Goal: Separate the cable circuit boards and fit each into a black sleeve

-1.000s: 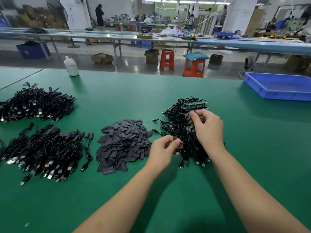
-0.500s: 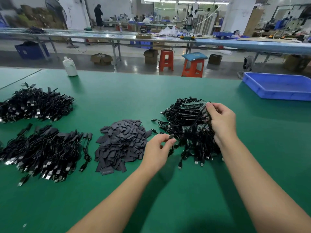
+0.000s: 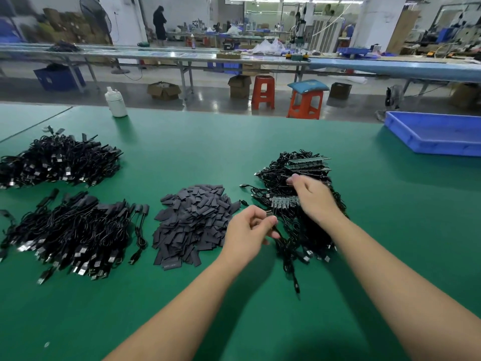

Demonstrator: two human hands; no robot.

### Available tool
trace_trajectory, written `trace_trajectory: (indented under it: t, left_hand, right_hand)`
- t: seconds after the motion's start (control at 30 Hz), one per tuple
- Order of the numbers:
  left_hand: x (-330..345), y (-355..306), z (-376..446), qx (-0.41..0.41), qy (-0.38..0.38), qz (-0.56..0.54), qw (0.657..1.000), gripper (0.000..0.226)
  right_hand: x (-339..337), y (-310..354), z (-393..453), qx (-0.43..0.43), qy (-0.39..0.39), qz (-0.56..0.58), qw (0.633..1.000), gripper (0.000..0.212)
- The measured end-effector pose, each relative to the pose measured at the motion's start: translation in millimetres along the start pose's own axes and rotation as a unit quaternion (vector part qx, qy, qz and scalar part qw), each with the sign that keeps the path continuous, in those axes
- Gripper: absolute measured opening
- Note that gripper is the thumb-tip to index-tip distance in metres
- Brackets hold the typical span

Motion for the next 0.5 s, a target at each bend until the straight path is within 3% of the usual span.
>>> trace_trajectory:
  t: [0.07,0.13,0.27,0.33,0.37,0.43,0.5]
  left_hand:
    - [-18.2,1.6,4.7,0.007,-0.060,0.046,0.997,0.015]
    - [-35.3,9.4,8.8,-0.013,-0.104,0.029,0.994,0.015]
    - [-47.0,27.4,10.1,-0.063,-0.071,-0.017,0.995,0.018]
    - [-65.7,32.1,14.1,-0.036,-0.069,0.088,0.993,0.017]
    - [-83.7,32.0,17.4,0.001,-0.090,0.236,0.968,0.019]
    - [-126.6,31.5,19.5,0.066,-0.137,0.537,0.830,0.039]
    - [-175.5,47.7,22.6,0.032,-0.122,0.666,0.735,0.052]
  right_hand:
    - [42.9,2.9,-23.0,0.076,0.152,0.175,0.970,0.057]
    - [74.4,2.7,-44.9,0.111,0.215,0.272,0.931,0.051]
    - [105.6,-5.1,-64.6,0.107,0.172,0.364,0.909,0.030]
    - [118.1,-16.6,-71.7,0.140,0.155,0.372,0.905,0.028]
    - [123.4,-24.6,-75.9,0.169,0.147,0.380,0.898,0.027]
    - [132.5,-42.5,-86.7,0.217,0.136,0.382,0.888,0.028]
    - [138.6,-57.9,-96.0,0.243,0.133,0.344,0.897,0.028]
Point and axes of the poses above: each hand's wrist, its own z-axis towards the middle knuckle, its own x-axis out of the palm, y = z × x, the point moved 7 cm from there along z, towards the middle knuckle, and after that the axes turned 2 degrees about x, right-handed, at the moved point
